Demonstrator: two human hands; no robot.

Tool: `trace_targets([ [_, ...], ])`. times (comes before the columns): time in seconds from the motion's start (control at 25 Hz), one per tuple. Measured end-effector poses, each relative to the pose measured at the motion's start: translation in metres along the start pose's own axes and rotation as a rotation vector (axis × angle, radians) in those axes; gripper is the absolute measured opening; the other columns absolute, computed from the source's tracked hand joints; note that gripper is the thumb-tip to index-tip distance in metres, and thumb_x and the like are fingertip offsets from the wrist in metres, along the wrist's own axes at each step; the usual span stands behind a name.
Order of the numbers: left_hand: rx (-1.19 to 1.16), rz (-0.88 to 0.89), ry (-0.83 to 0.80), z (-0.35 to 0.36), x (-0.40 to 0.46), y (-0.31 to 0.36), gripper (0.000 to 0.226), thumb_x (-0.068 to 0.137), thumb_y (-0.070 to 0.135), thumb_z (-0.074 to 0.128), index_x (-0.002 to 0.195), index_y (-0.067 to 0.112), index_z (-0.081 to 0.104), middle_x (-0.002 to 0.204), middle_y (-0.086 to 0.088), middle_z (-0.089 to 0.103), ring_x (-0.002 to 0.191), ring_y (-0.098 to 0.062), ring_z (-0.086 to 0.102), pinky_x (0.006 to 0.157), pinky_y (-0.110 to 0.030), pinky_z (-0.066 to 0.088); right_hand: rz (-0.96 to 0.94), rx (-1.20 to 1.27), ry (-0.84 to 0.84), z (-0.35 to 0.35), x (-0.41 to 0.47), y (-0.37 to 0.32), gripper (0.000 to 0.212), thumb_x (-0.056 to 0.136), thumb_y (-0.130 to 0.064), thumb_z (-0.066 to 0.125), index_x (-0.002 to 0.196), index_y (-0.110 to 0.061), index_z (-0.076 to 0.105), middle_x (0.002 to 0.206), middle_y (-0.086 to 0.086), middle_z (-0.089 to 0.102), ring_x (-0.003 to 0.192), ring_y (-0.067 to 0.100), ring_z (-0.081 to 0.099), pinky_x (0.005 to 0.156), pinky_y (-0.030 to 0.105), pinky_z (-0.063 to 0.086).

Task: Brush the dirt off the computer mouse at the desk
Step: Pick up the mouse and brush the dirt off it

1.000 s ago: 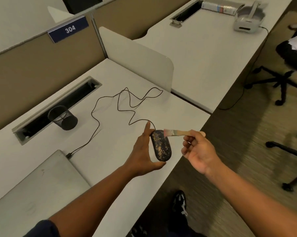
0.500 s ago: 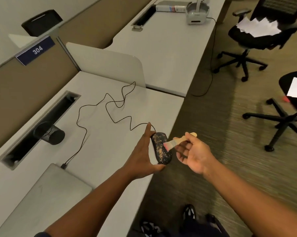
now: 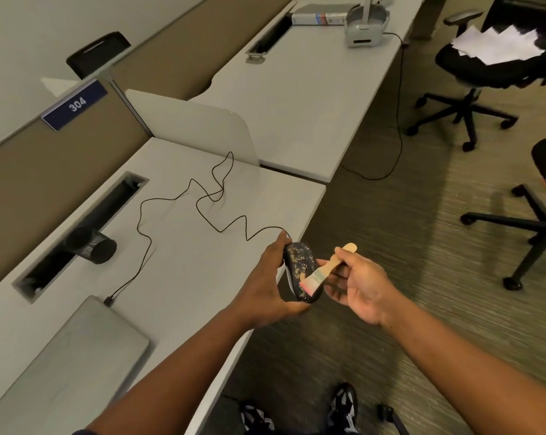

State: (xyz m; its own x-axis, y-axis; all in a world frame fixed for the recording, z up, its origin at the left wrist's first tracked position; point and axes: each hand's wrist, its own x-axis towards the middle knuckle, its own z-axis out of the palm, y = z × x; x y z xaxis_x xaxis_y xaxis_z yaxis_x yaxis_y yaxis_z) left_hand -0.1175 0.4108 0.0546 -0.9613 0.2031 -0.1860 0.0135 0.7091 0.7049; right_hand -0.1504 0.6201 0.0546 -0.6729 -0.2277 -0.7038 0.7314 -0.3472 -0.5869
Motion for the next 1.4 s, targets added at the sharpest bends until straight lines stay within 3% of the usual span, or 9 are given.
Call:
trace_targets([
  [0.2, -0.071, -0.006, 0.01, 0.013, 0.011, 0.002, 0.132, 0.069, 0.038, 0.1, 0.146, 0.071, -0.003, 0.168, 0.018, 0.029, 0.142, 0.004, 0.041, 0.101, 0.002, 0.035, -0.022, -0.023, 0.014, -0.014, -0.001, -0.01, 0.017, 0.106, -0.032, 0.053, 0.106, -0.016, 0.058, 0.109, 0.011, 0.081, 0.092, 0.024, 0.072, 0.084, 0.042, 0.049],
  [0.28, -0.086, 0.008, 0.005, 0.015, 0.013, 0.003, 0.136, 0.068, 0.041, 0.1, 0.147, 0.074, -0.005, 0.167, 0.022, 0.03, 0.14, 0.007, 0.044, 0.098, 0.006, 0.033, -0.017, -0.027, 0.022, -0.018, -0.001, -0.01, 0.019, 0.106, -0.033, 0.053, 0.108, -0.015, 0.06, 0.11, 0.011, 0.08, 0.092, 0.024, 0.071, 0.083, 0.041, 0.049],
  [0.48, -0.089, 0.046, 0.004, 0.016, 0.011, 0.0, 0.139, 0.065, 0.042, 0.101, 0.149, 0.074, -0.005, 0.151, 0.048, 0.028, 0.133, 0.022, 0.043, 0.099, 0.005, 0.035, -0.02, -0.01, 0.009, -0.023, -0.001, -0.009, 0.023, 0.106, -0.034, 0.053, 0.113, -0.013, 0.061, 0.106, 0.01, 0.081, 0.088, 0.021, 0.07, 0.078, 0.037, 0.05],
  [0.64, -0.088, 0.04, 0.012, 0.017, 0.006, 0.001, 0.138, 0.065, 0.04, 0.101, 0.146, 0.076, -0.005, 0.139, 0.062, 0.026, 0.131, 0.029, 0.036, 0.099, 0.007, 0.032, -0.106, 0.014, 0.081, -0.033, 0.002, -0.015, 0.017, 0.101, -0.033, 0.061, 0.103, -0.016, 0.067, 0.075, 0.0, 0.068, 0.059, 0.008, 0.055, 0.06, 0.028, 0.044],
  [0.76, -0.092, 0.055, -0.001, 0.02, 0.002, 0.0, 0.141, 0.065, 0.038, 0.102, 0.152, 0.066, -0.006, 0.14, 0.06, 0.027, 0.133, 0.028, 0.036, 0.098, 0.008, 0.031, -0.182, 0.08, 0.149, -0.044, -0.001, -0.022, 0.015, 0.1, -0.032, 0.064, 0.089, -0.022, 0.062, 0.064, -0.004, 0.052, 0.053, 0.008, 0.044, 0.054, 0.025, 0.038],
  [0.88, -0.106, 0.071, -0.028, 0.026, -0.004, 0.002, 0.141, 0.067, 0.04, 0.1, 0.159, 0.059, -0.005, 0.15, 0.05, 0.024, 0.142, 0.015, 0.039, 0.105, 0.002, 0.033, -0.228, 0.115, 0.17, -0.048, -0.008, -0.027, 0.015, 0.101, -0.029, 0.064, 0.089, -0.019, 0.063, 0.065, -0.001, 0.06, 0.054, 0.01, 0.052, 0.054, 0.026, 0.042],
  [1.0, -0.114, 0.087, -0.043, 0.03, -0.009, 0.005, 0.14, 0.068, 0.044, 0.097, 0.163, 0.053, -0.006, 0.151, 0.049, 0.018, 0.148, 0.003, 0.038, 0.117, -0.014, 0.034, -0.214, 0.126, 0.148, -0.045, -0.013, -0.025, 0.017, 0.101, -0.026, 0.062, 0.089, -0.014, 0.066, 0.068, 0.002, 0.068, 0.056, 0.012, 0.06, 0.054, 0.026, 0.045],
  [1.12, -0.127, 0.095, -0.05, 0.032, -0.014, 0.01, 0.14, 0.068, 0.046, 0.096, 0.162, 0.052, -0.007, 0.148, 0.054, 0.016, 0.147, 0.003, 0.038, 0.119, -0.021, 0.038, -0.197, 0.112, 0.118, -0.042, -0.015, -0.023, 0.017, 0.101, -0.025, 0.062, 0.09, -0.012, 0.068, 0.071, 0.004, 0.071, 0.057, 0.012, 0.062, 0.051, 0.024, 0.047],
  [1.4, -0.13, 0.112, -0.048, 0.03, -0.023, 0.018, 0.132, 0.066, 0.049, 0.094, 0.16, 0.052, 0.001, 0.146, 0.052, 0.021, 0.144, 0.009, 0.037, 0.117, -0.017, 0.039, -0.201, 0.076, 0.065, -0.047, -0.018, -0.021, 0.014, 0.099, -0.018, 0.062, 0.101, -0.007, 0.071, 0.07, 0.005, 0.07, 0.059, 0.012, 0.061, 0.054, 0.024, 0.046],
])
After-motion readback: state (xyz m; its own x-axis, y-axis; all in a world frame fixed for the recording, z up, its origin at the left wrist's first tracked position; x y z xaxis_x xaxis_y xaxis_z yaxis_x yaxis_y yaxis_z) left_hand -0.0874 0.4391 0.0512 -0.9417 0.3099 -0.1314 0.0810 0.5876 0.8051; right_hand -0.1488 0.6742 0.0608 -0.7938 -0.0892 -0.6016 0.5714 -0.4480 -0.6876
